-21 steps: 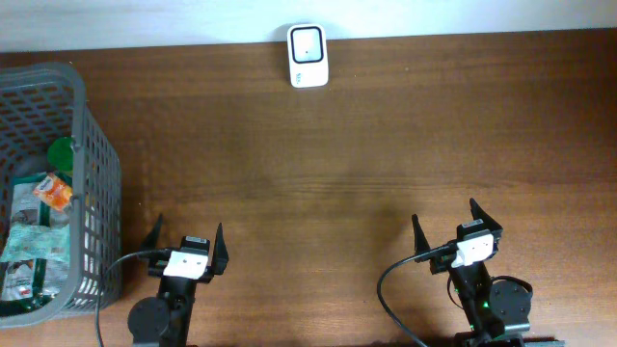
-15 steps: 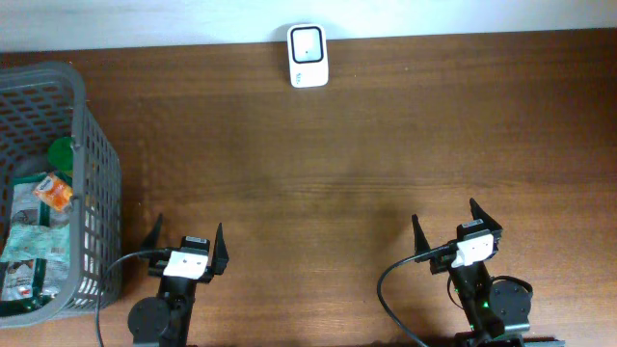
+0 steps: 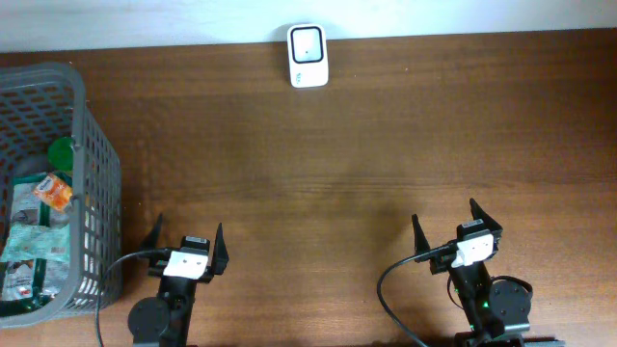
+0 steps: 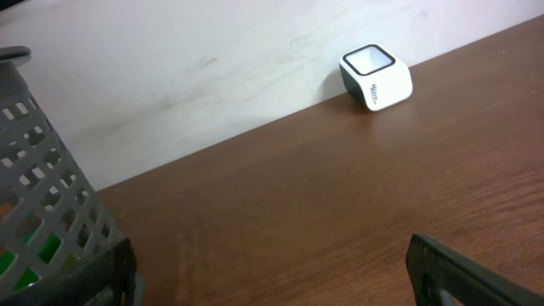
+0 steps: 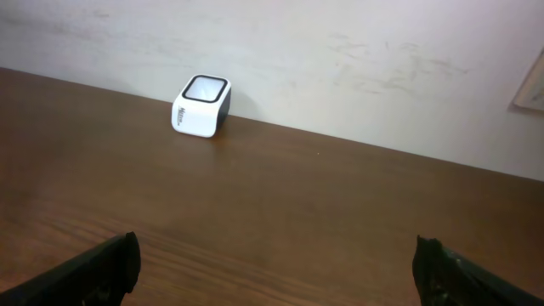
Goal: Scan the item barcode
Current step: 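Move the left gripper over the grey basket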
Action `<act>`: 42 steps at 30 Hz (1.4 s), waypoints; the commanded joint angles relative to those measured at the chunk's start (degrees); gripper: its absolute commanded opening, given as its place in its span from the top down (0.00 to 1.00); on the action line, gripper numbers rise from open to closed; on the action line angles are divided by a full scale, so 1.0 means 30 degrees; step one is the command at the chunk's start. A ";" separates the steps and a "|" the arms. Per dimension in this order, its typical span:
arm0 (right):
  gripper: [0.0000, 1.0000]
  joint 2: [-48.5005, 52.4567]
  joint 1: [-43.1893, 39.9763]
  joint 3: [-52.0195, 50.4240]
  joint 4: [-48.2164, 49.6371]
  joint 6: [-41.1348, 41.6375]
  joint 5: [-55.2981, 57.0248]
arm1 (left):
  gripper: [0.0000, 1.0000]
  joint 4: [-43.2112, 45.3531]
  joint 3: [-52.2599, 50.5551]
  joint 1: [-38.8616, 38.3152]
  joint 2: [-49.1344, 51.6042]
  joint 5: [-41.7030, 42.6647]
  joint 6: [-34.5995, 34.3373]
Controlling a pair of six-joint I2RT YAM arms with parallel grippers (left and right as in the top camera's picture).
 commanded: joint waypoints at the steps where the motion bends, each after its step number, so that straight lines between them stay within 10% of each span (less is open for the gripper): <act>1: 0.02 -0.0138 0.0109 -0.0138 -0.0066 0.0226 0.0168 | 0.01 -0.0109 -0.0058 0.0102 -0.0160 -0.0131 0.0124; 16: 0.02 -0.0138 0.0109 -0.0138 -0.0066 0.0226 0.0168 | 0.01 0.2055 0.0270 0.0102 -0.0160 0.0153 -0.0117; 24: 0.02 -0.0138 0.0109 -0.0138 -0.0066 0.0226 0.0168 | 0.01 0.2076 0.6608 0.0117 0.4670 0.0080 -0.0131; 42: 0.02 -0.0138 0.0109 -0.0138 -0.0066 0.0226 0.0168 | 0.01 -2.0130 3.6377 0.0109 2.7802 0.6033 -0.0867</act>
